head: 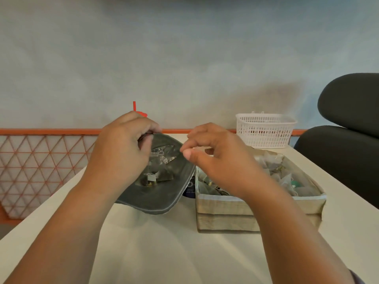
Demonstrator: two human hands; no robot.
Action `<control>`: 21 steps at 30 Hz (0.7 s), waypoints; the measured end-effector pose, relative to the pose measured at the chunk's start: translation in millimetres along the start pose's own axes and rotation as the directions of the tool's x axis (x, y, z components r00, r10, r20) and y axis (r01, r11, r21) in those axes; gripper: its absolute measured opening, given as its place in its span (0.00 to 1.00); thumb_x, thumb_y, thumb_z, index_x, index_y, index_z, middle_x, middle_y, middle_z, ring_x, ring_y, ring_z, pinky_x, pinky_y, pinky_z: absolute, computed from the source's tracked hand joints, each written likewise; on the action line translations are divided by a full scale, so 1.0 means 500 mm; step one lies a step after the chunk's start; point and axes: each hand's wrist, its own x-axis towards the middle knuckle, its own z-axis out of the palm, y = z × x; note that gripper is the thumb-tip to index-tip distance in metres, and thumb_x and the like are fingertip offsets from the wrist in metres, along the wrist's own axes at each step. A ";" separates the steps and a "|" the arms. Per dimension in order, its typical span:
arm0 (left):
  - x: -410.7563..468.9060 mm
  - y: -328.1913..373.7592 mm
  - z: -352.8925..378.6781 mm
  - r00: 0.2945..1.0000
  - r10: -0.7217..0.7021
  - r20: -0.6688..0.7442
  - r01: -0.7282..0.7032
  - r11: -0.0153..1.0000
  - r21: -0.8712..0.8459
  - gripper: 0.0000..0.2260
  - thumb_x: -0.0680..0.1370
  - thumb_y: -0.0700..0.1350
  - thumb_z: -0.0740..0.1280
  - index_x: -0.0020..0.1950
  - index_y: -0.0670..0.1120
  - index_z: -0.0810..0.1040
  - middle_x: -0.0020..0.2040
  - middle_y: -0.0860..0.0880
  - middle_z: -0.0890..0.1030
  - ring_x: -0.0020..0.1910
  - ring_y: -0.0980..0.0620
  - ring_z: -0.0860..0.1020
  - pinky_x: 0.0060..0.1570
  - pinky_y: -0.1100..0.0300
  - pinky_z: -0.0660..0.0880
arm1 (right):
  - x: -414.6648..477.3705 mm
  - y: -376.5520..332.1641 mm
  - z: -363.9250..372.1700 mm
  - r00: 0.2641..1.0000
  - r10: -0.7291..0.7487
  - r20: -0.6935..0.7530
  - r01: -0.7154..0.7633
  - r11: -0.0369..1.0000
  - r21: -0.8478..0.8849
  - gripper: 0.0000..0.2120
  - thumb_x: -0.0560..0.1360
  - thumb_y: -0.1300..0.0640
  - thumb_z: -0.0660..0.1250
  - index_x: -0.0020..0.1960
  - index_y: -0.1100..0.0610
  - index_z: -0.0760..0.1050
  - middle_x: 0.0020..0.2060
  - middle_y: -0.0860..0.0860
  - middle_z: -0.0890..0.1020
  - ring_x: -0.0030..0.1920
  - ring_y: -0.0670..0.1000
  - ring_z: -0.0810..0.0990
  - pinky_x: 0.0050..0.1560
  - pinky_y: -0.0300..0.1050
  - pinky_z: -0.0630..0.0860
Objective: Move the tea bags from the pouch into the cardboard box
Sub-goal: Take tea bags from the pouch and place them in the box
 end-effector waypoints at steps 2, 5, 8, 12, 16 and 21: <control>0.001 -0.001 -0.003 1.000 0.019 -0.008 -0.019 1.000 -0.010 0.09 0.70 0.31 0.68 0.44 0.42 0.82 0.40 0.55 0.74 0.37 0.57 0.73 0.39 0.69 0.70 | -0.001 -0.002 0.009 0.998 -0.012 0.054 0.016 0.996 -0.087 0.08 0.75 0.55 0.65 0.51 0.50 0.82 0.57 0.42 0.74 0.57 0.43 0.73 0.57 0.37 0.67; 0.003 -0.001 -0.006 0.999 0.031 -0.013 -0.031 0.999 -0.022 0.08 0.69 0.34 0.66 0.43 0.43 0.82 0.40 0.56 0.74 0.38 0.60 0.71 0.41 0.71 0.69 | 0.001 -0.003 0.016 0.995 -0.025 0.095 0.045 0.977 -0.209 0.14 0.77 0.57 0.63 0.62 0.50 0.77 0.66 0.44 0.72 0.63 0.45 0.70 0.62 0.36 0.64; 0.004 0.003 -0.009 1.000 0.029 -0.010 -0.029 0.999 -0.035 0.07 0.69 0.37 0.65 0.43 0.44 0.82 0.39 0.56 0.74 0.38 0.58 0.72 0.41 0.63 0.72 | 0.001 -0.005 0.021 0.991 -0.036 0.129 0.073 0.952 -0.297 0.18 0.78 0.57 0.60 0.68 0.50 0.70 0.68 0.44 0.70 0.67 0.45 0.67 0.63 0.32 0.59; 0.006 0.023 -0.028 0.999 0.005 0.039 -0.003 0.998 -0.066 0.05 0.71 0.39 0.70 0.44 0.48 0.82 0.37 0.61 0.74 0.38 0.63 0.73 0.39 0.74 0.71 | -0.002 -0.007 0.024 0.989 -0.049 0.141 0.093 0.942 -0.323 0.20 0.78 0.58 0.60 0.69 0.51 0.68 0.68 0.44 0.70 0.66 0.46 0.67 0.61 0.31 0.58; 0.002 0.061 -0.042 0.973 -0.012 0.229 0.054 0.983 -0.177 0.08 0.72 0.42 0.69 0.37 0.55 0.79 0.31 0.57 0.77 0.39 0.63 0.75 0.37 0.75 0.70 | 0.001 -0.006 0.030 0.986 -0.053 0.160 0.100 0.949 -0.300 0.19 0.77 0.61 0.60 0.67 0.51 0.71 0.65 0.45 0.73 0.62 0.48 0.72 0.61 0.40 0.67; -0.014 0.065 -0.011 0.796 -0.082 0.599 0.065 0.997 0.050 0.08 0.77 0.46 0.61 0.48 0.56 0.78 0.43 0.58 0.80 0.42 0.59 0.76 0.38 0.73 0.69 | 0.000 -0.004 0.029 0.987 -0.052 0.152 0.090 0.963 -0.253 0.20 0.77 0.64 0.58 0.68 0.53 0.70 0.64 0.47 0.75 0.61 0.50 0.73 0.62 0.44 0.69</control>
